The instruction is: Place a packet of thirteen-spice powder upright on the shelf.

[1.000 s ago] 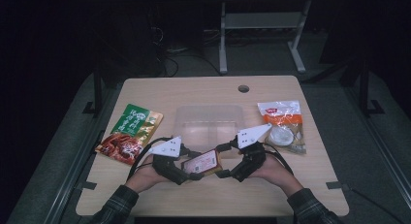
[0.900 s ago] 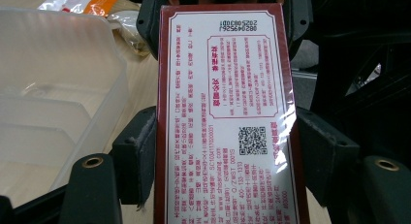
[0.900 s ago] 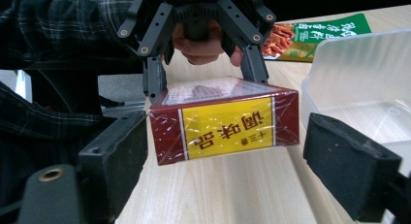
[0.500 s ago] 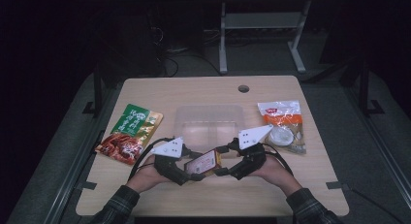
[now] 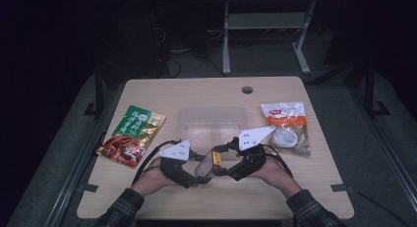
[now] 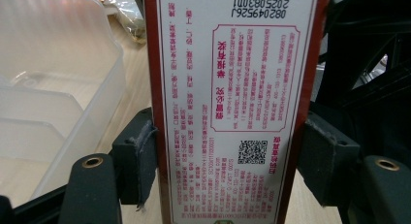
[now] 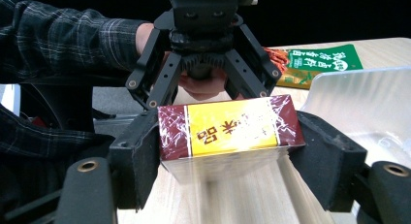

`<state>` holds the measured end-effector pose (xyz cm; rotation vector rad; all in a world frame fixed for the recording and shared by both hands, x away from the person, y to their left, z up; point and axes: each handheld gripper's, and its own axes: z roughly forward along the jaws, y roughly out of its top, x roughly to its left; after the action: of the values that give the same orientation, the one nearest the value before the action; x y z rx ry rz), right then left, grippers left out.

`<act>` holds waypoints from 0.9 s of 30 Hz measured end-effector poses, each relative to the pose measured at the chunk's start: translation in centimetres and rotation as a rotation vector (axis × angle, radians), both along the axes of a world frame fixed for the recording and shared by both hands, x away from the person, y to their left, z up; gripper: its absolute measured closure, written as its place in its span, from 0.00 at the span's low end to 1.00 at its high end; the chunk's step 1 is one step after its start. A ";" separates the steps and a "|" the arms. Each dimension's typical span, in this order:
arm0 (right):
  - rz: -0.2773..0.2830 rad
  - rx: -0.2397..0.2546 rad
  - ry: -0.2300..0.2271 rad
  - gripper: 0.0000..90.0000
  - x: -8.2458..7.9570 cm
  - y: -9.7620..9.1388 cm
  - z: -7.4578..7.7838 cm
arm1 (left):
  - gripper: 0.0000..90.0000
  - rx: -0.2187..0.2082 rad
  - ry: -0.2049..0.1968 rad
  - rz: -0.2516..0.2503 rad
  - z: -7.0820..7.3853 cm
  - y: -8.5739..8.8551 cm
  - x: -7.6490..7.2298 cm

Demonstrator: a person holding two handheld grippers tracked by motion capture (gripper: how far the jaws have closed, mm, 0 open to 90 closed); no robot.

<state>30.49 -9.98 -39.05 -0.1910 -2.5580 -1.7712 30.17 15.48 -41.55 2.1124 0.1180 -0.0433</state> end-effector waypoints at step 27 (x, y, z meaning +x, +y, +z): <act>0.001 0.003 -0.017 0.34 -0.5 1.5 0.5 | 0.31 0.000 0.010 -0.008 -0.1 -0.4 0.1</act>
<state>30.03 -8.46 -38.60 -0.1750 -2.5669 -1.7837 30.26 15.06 -41.61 2.1127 0.1157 -0.0579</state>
